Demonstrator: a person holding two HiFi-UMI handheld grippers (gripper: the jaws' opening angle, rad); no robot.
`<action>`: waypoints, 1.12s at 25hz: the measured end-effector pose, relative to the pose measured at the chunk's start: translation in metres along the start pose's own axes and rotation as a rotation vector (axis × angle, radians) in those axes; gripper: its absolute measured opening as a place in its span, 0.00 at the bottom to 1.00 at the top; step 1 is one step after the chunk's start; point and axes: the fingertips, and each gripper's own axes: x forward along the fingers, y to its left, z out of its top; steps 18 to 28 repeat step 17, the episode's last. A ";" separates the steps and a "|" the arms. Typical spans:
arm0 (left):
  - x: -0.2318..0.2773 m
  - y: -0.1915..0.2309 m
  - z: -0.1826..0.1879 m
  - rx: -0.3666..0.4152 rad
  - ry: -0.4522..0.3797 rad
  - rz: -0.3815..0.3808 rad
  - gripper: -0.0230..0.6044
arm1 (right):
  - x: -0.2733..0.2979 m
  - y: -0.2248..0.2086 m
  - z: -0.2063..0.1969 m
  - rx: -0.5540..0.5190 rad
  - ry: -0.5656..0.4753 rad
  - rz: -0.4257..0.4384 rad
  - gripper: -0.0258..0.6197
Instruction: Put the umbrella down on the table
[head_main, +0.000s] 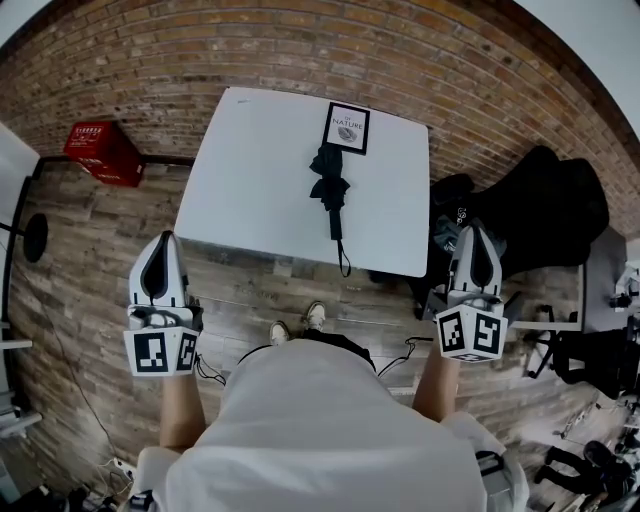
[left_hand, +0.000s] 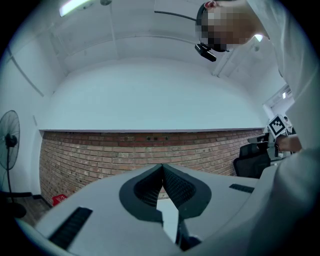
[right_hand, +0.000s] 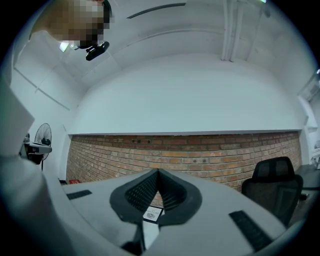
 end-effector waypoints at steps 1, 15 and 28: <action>0.000 0.000 0.000 -0.001 0.001 -0.004 0.07 | -0.003 0.000 0.000 0.001 0.001 -0.004 0.07; -0.023 0.010 0.000 0.003 0.001 -0.018 0.07 | -0.023 0.021 -0.003 0.011 0.006 -0.012 0.07; -0.028 0.013 0.000 0.003 0.001 -0.014 0.07 | -0.023 0.027 -0.001 0.008 0.000 -0.005 0.07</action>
